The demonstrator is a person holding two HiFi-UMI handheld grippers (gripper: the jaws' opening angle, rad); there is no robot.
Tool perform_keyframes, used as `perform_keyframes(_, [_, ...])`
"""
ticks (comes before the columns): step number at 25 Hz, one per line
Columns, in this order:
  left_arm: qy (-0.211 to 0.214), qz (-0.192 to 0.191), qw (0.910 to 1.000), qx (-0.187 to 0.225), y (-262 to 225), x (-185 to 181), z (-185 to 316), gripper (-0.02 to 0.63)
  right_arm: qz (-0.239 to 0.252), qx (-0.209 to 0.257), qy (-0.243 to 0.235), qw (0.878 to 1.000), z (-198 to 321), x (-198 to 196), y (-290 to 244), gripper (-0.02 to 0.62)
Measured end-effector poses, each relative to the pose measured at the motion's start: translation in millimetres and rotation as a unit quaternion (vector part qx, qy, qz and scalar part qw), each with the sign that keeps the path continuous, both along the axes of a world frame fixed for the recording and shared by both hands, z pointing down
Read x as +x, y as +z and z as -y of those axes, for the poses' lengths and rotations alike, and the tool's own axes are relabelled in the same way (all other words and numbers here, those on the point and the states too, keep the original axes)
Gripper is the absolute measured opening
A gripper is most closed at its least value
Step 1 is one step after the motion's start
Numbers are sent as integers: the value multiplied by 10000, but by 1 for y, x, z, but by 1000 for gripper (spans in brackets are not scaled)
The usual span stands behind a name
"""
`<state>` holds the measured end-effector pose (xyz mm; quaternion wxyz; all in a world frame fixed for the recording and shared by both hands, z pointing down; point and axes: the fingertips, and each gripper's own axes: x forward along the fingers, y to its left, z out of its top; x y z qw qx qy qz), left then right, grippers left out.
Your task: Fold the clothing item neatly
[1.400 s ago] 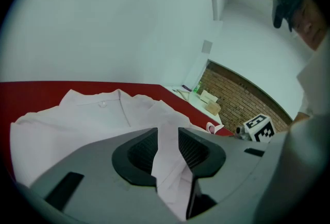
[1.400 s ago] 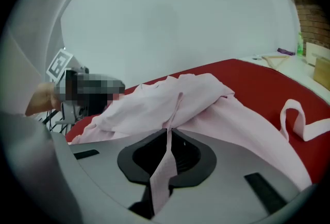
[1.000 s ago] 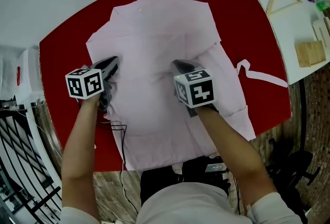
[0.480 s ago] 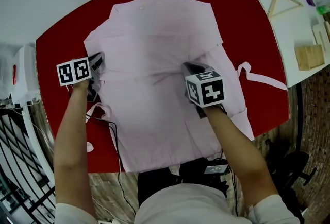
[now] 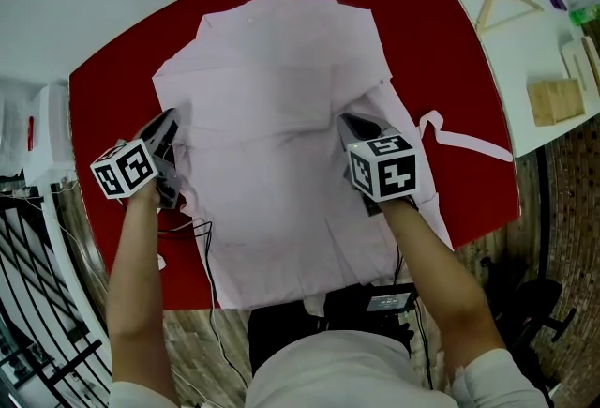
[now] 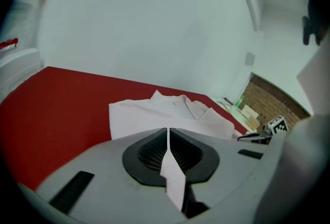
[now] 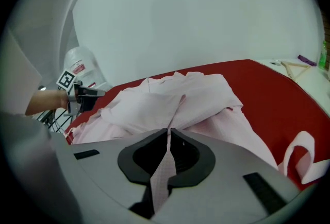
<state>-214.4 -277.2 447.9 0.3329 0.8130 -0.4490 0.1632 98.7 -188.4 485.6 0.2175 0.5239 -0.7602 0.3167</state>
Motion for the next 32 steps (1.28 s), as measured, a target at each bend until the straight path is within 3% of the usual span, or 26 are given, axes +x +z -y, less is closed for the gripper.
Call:
perform_keyframes(7, [102, -506, 9979, 386, -34, 28, -56, 18, -283, -42, -53, 9996, -23, 26, -3, 25])
perform_keyframes(18, [330, -1137, 9925, 301, -34, 51, -138, 18, -1005, 24, 46, 9949, -74, 64, -15, 25])
perform_keyframes(32, [1274, -1526, 9794, 358, -38, 73, -227, 18, -1518, -67, 818, 9850, -169, 90, -26, 25])
